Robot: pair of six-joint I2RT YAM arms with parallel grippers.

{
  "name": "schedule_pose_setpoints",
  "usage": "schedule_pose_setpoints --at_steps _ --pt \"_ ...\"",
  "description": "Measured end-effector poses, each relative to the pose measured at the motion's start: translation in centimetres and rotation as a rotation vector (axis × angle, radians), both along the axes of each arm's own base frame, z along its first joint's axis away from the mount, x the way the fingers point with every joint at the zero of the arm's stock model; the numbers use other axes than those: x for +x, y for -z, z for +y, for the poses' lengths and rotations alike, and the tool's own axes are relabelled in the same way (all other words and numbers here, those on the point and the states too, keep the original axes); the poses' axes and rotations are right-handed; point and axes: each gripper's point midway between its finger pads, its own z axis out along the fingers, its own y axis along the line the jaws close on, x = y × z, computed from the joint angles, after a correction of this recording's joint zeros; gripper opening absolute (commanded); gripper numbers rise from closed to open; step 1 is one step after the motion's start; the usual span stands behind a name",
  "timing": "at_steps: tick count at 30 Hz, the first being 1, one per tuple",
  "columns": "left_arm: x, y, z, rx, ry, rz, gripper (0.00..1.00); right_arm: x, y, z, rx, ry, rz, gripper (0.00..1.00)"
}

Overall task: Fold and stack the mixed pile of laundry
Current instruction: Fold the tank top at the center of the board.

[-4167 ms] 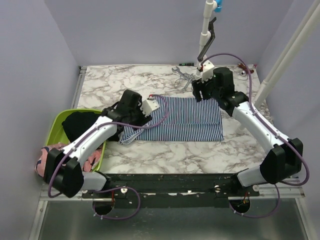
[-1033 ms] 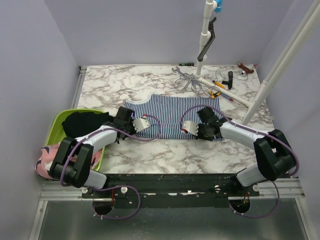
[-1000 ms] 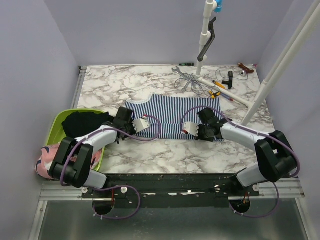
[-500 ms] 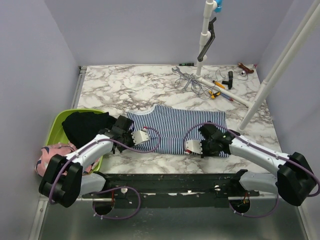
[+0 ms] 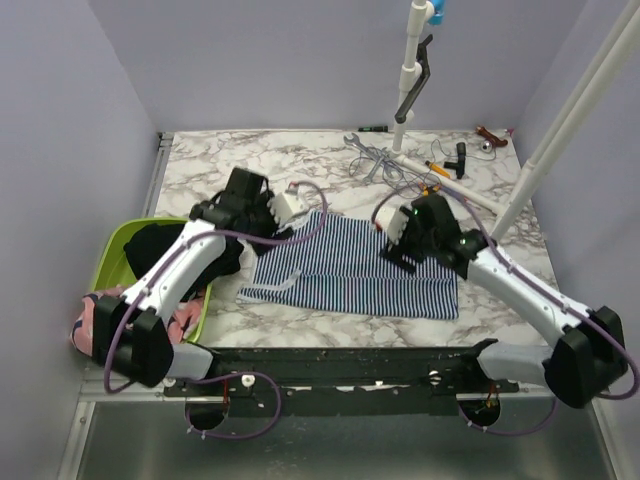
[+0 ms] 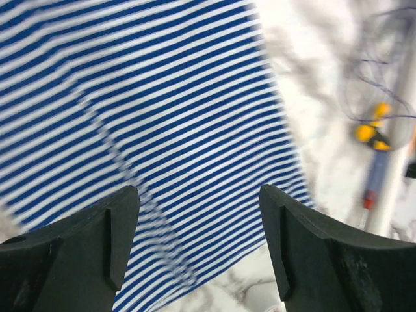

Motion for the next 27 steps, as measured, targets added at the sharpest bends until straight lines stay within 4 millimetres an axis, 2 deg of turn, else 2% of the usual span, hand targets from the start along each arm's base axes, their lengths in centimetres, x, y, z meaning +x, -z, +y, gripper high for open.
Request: schedule_pose_setpoints --at_steps 1,3,5,8,12,15,18,22,25,27 --pt "1.6 -2.0 -1.2 -0.046 -0.006 -0.024 0.69 2.1 -1.0 -0.2 0.033 0.047 -0.026 0.80" --pt "4.9 -4.6 -3.4 -0.118 -0.029 -0.035 0.69 6.0 -2.0 -1.6 0.081 0.146 -0.064 0.77" --pt "7.7 -5.5 -5.1 -0.161 -0.058 -0.027 0.68 8.8 -1.7 -3.7 0.078 0.222 -0.071 0.74" --pt "11.1 -4.2 -7.0 -0.185 -0.103 0.035 0.68 11.3 1.1 -7.0 0.024 0.309 -0.022 0.71" --pt "14.2 -0.2 -8.6 -0.166 -0.151 0.132 0.67 12.1 5.5 -10.5 -0.043 0.374 0.083 0.65" --pt "15.2 1.5 -9.4 -0.140 -0.153 0.173 0.66 12.6 7.2 -12.0 -0.093 0.388 0.127 0.63" --pt "15.7 1.9 -10.3 -0.123 -0.121 0.178 0.66 13.5 8.1 -12.9 -0.142 0.384 0.148 0.61" --pt "15.4 2.0 -11.7 -0.077 -0.061 0.159 0.66 14.3 8.7 -13.6 -0.182 0.379 0.173 0.63" --pt "15.5 2.7 -12.5 -0.037 -0.034 0.151 0.67 14.6 8.9 -14.1 -0.189 0.384 0.186 0.63" --pt "16.1 4.0 -13.2 -0.006 -0.023 0.158 0.67 15.0 8.8 -14.6 -0.191 0.392 0.190 0.63"
